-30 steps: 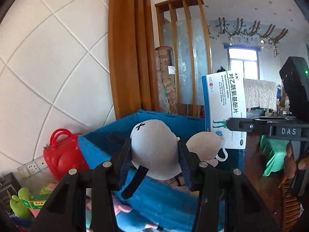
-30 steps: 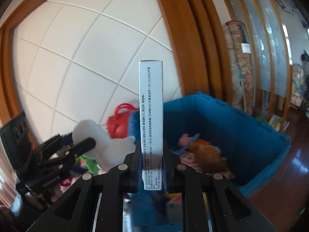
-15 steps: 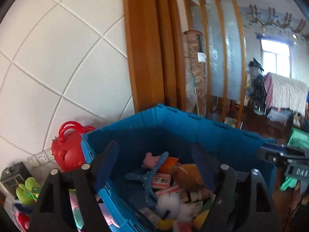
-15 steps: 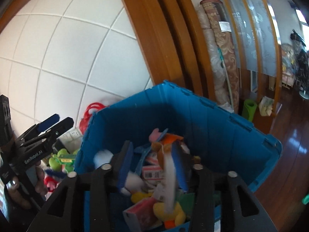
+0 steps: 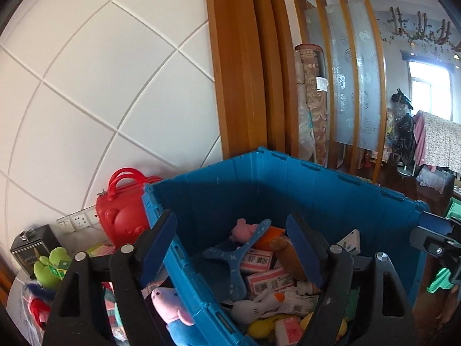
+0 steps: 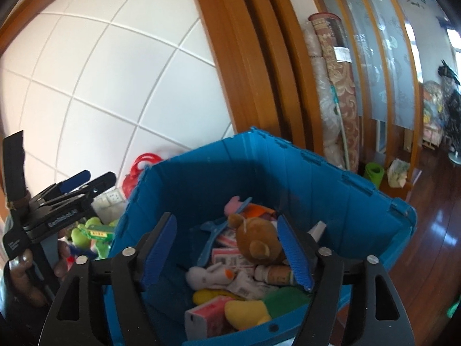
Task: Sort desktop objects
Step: 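Carry both items over the blue crate and open both tools to drop them, then move both tools back toward the items on the bed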
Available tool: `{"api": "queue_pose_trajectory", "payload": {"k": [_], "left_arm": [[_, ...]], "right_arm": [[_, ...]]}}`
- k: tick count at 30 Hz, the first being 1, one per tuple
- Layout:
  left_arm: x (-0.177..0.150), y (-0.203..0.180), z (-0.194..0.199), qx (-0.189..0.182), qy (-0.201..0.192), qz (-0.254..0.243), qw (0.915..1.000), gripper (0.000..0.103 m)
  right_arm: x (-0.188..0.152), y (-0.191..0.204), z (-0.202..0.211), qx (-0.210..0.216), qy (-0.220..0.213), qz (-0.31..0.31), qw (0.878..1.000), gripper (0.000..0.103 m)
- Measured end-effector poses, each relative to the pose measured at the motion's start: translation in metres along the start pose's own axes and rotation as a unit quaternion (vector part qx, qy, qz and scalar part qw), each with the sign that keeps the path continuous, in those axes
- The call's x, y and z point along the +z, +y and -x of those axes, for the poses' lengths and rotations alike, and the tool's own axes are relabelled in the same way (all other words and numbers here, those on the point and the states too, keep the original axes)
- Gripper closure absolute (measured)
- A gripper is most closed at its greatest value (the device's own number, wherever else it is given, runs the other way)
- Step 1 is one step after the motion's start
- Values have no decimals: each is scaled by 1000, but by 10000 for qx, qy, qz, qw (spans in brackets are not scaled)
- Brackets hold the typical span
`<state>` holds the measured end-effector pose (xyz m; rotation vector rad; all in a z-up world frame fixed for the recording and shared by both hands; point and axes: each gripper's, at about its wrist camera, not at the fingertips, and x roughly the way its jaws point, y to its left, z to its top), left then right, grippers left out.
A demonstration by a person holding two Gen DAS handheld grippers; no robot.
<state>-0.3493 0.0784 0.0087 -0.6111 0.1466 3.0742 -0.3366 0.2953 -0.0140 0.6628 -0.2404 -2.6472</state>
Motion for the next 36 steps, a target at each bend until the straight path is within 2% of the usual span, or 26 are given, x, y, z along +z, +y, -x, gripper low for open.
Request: {"api": "queue_pose_trajectory", "payload": {"k": [9,16,22,27,31,36], "left_arm": [[-25,26,30,449,-123,120,9988,24],[-44,75,56,727,-129,286,9969,24],[-76,139,86,1135,-49,341,9929,24],[-118,205,116,1463,111,376,9885,24],[-156,257,142,1748,270,327,9837,24],[-203,321,163,1973,660,429,9772,24]], "right_arm": [[-5,39,8,393,-77,221,9990,22],[-13,87,6,571,-52,443,9974,21],[-24,149,-1,842,15,576,9948,20],[-46,205,-11,1175,37,640,9910,15],[-69,247,-29,1282,319,706,9887,15],[-104,293,-46,1369,613,834,9852,15]]}}
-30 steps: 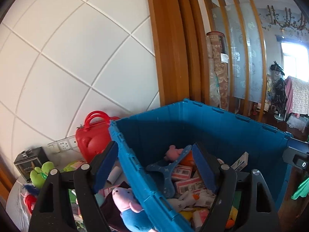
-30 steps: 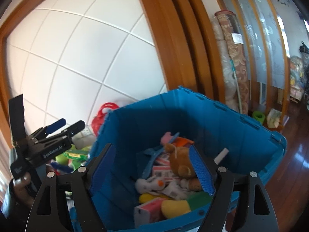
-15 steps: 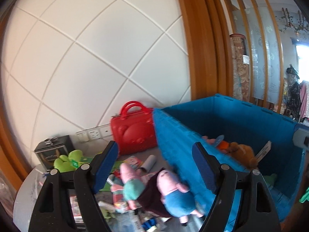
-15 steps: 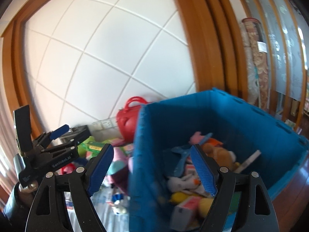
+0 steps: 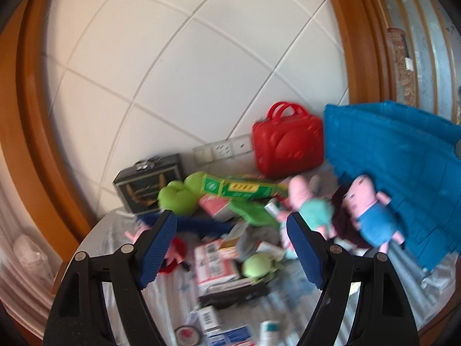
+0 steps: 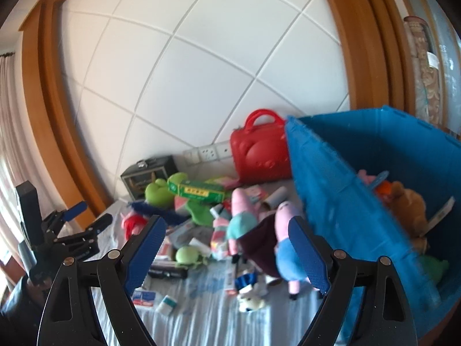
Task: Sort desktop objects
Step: 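Move both tools back toward the items on the bed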
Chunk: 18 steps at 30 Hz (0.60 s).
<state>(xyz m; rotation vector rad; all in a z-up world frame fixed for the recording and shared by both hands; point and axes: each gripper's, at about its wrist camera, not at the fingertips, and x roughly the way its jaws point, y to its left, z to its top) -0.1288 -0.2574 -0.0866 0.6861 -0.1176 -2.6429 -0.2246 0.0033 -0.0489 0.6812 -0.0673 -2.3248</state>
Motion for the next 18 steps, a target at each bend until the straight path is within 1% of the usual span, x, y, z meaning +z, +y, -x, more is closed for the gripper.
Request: {"api": "queue_pose_trajectory", "payload": {"k": [3,5,7,9,11,13,15,16,18], "left_arm": [[-22,29,-8,129,270,125,9995,24],[-38,47,-12,98,430,319,9985,24],[-52,55,-16,145,508,402,9978,24],[-68,58,-21,214,640,390,9970,24],[-86,58,-26,136,789,387,9960,24],[-104,55,-32,75,966,292,9949,24],[-119,52,-38,25,1129,225,9933,24],[-126,50,-42,-19,1216,237,9923,24],[-135,48,-50,-221,1336,302,9903,24]], "right_arm": [[-16,21,-20,68,254,135,9996,15],[-27,30,-37,190,496,208,9984,15],[-34,39,-51,243,682,331,9968,15],[-44,45,-67,334,883,502,9943,15],[-57,49,-86,451,1197,539,9903,15],[-67,50,-99,571,1409,534,9869,15],[-79,52,-116,647,1724,593,9811,16],[-83,52,-122,666,1786,638,9796,16],[-92,50,-135,609,1896,696,9775,16]]}}
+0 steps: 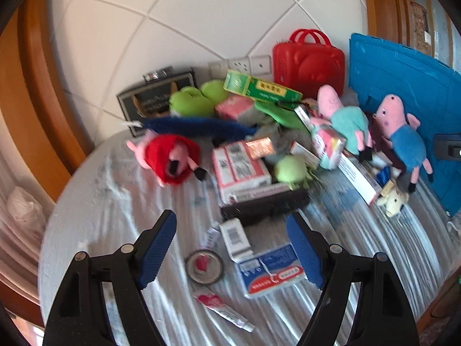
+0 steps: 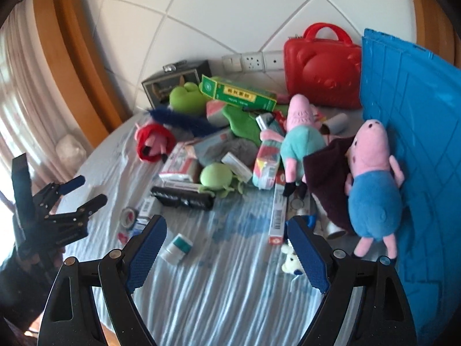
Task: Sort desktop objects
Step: 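Move both tools back toward the items on the bed, then grasp the blue-white floss box with left tool while right tool grasps a white medicine box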
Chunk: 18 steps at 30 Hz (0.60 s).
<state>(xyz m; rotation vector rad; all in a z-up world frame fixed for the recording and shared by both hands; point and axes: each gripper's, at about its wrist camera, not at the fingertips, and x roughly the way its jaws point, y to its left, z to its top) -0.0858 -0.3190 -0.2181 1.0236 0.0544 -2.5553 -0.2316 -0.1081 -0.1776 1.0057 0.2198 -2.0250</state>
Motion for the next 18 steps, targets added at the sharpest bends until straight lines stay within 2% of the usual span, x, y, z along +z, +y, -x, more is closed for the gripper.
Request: {"api": "queue_pose_trajectory", "payload": {"k": [5,9,11,13,15,18], "left_arm": [[-12,-11,-24,-343,235,-257,9988,24],[-14,-14,-42,-697,434,-281,9962,24],[-15,-16,-52,-871,520,-350,9942,24],[-16,-17,-60,-988,591,-458,9923,24],[-17,-17,-65,-1200,625,-557,9892,24],[-19,-18,-73,-1514,666,-732,9835,24]], "right_arm": [[-4,-23,-39,-72,443,-188,9988,17],[3,-36,-68,-2,644,-336,9974,18],[7,-41,-91,62,787,-390,9961,27],[10,-46,-117,109,1042,-467,9934,31],[11,-53,-137,-18,1174,-545,9916,32],[10,-62,-160,-35,1411,-694,9876,41]]}}
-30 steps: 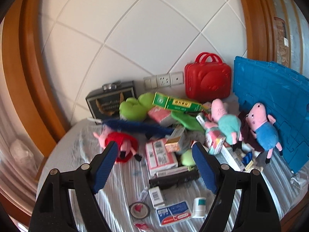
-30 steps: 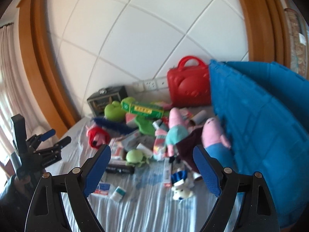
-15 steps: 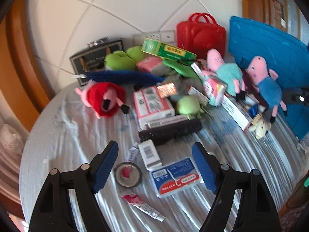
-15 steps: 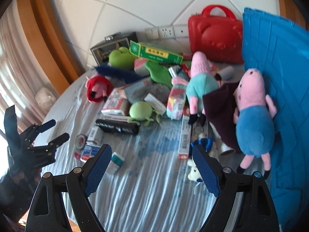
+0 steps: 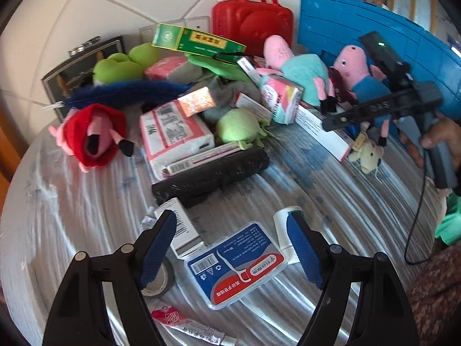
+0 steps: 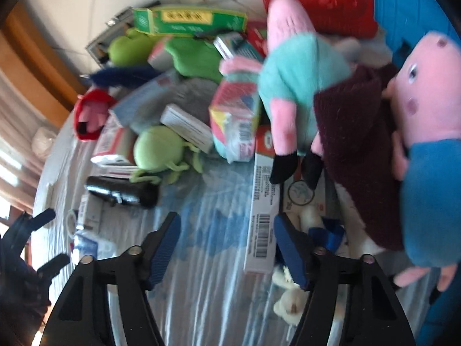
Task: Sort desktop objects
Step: 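Grasp the blue-white floss box with left tool while right tool grasps a white medicine box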
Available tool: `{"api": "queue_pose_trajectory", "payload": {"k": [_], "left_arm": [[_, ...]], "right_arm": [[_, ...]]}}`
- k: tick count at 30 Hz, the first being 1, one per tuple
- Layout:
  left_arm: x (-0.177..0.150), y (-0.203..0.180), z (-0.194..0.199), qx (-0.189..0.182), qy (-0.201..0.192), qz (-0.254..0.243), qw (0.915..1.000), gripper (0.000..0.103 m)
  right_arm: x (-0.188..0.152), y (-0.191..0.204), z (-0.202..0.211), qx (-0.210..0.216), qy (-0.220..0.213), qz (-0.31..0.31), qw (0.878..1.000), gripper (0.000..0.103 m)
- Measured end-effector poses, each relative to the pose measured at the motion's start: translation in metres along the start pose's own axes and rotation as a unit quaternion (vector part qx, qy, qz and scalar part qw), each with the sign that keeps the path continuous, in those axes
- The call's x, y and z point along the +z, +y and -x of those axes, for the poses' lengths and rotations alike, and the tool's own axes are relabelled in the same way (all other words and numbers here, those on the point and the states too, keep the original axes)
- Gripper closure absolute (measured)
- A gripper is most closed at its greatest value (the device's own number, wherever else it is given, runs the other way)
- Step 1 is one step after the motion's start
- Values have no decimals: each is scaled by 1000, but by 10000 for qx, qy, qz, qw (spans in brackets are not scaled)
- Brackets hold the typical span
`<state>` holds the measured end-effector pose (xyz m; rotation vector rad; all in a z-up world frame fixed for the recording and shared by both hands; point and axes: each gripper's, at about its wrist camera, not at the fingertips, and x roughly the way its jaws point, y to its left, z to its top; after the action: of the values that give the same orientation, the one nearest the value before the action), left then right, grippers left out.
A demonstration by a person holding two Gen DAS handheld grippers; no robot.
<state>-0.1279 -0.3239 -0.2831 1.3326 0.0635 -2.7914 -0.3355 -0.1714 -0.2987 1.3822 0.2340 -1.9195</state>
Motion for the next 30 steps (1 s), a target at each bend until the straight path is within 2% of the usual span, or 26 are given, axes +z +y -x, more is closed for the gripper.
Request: {"api": "queue_pose_trajectory", "payload": {"k": [2,4,7,10,13,17,19,23,25,28,30], "left_arm": [[-2,-2,-8,-204,76,-232,9995,24],[-4,-5,-15,-366,171,-503,9979,24],[-8,-12,-25,-615,353,-1011,9923,24],[-13,-14,-35,-819,583,-1460,9842,24],[-14,-11,-41,-1226,738,-1691,9752,24],[-22,-14,-55,-1293,1054,-2254,9599,24],[-26,-14,-60,-1307,1179,-2341,9562,24],[-30,-14,-63,-1383,1182,-2211,9581,24],[-31,-15,-63,-1341,1144,-2079,9621,24],[-32,-17,-61,-1279,1129,-1968,9655,24],[-33,-17,-60,-1236,1124,-1891,9676,24]], "right_arm": [[3,0,-4,4,-58,91,9999,49],[9,3,-7,-168,-37,265,9995,52],[16,2,-10,-222,-2,259,9994,52],[19,0,-11,-261,13,169,9995,52],[18,-1,-10,-240,72,119,9996,52],[17,-3,-9,-251,136,73,9996,52],[17,-3,-10,-236,168,118,9995,52],[20,3,-13,-346,235,291,9987,51],[21,5,-15,-481,240,346,9980,52],[24,4,-18,-780,289,221,9963,53],[23,-3,-21,-748,382,57,9965,53]]}}
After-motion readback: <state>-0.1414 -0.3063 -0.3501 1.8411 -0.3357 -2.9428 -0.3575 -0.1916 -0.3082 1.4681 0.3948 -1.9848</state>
